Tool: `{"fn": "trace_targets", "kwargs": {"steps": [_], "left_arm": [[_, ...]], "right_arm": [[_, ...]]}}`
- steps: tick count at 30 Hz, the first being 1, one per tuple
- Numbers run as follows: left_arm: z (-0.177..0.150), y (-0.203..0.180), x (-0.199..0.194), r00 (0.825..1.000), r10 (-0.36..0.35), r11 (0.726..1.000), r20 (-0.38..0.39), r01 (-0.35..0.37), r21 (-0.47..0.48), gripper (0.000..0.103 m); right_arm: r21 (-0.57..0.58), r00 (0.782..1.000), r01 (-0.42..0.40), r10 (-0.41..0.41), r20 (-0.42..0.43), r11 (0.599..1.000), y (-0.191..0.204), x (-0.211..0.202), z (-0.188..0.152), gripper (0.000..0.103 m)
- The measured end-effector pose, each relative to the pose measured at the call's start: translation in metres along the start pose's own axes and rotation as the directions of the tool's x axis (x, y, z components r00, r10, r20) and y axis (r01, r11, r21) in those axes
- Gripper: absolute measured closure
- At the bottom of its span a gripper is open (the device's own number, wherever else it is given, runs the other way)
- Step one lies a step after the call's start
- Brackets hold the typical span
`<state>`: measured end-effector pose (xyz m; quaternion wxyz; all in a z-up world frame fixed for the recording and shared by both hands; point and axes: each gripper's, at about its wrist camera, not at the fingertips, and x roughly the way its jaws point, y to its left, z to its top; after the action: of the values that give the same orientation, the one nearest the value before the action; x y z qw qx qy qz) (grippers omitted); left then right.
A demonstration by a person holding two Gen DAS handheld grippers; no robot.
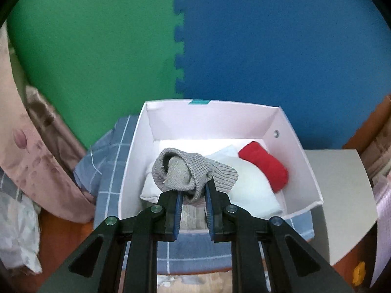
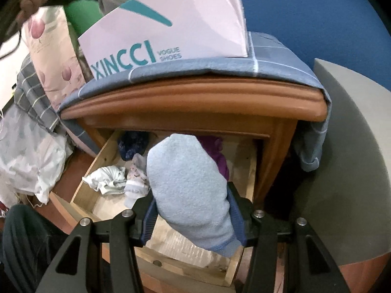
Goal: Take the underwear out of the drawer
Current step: 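Carry the grey knit underwear up into the shoe box with the left tool, then lower the grey knit underwear into the box and open the left tool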
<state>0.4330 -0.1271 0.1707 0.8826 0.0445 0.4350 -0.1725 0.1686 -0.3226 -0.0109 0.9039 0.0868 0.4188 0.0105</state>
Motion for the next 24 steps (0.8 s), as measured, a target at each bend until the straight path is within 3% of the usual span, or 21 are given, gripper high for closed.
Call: {"fn": "trace_targets", "kwargs": {"steps": [8,14,17,19,24], "left_arm": [[0.006,0.0,0.05,0.997,0.045,0.999,-0.07,-0.045,0.005,0.088],[0.0,-0.002,0.063,0.995,0.056,0.998,-0.077,-0.055,0.02,0.08],[-0.001,-0.004,0.063,0.995,0.059,0.998,-0.078,-0.057,0.023,0.065],[-0.003,-0.005,0.063,0.995,0.059,0.998,-0.079,-0.057,0.029,0.044],[-0.012,-0.007,0.05,0.998,0.055,0.997,-0.037,-0.053,0.049,0.041]], "right_arm": [[0.01,1.0,-0.012,0.012,-0.004,1.0,-0.001,-0.001,0.001,0.051],[0.026,1.0,-0.019,0.019,-0.005,0.999,-0.003,0.001,0.002,0.051],[0.021,1.0,-0.016,0.017,-0.007,1.0,-0.002,0.001,0.002,0.051],[0.018,1.0,-0.019,0.019,-0.006,1.0,-0.001,0.001,0.002,0.051],[0.01,1.0,-0.017,0.018,-0.008,1.0,0.001,0.002,0.002,0.051]]}}
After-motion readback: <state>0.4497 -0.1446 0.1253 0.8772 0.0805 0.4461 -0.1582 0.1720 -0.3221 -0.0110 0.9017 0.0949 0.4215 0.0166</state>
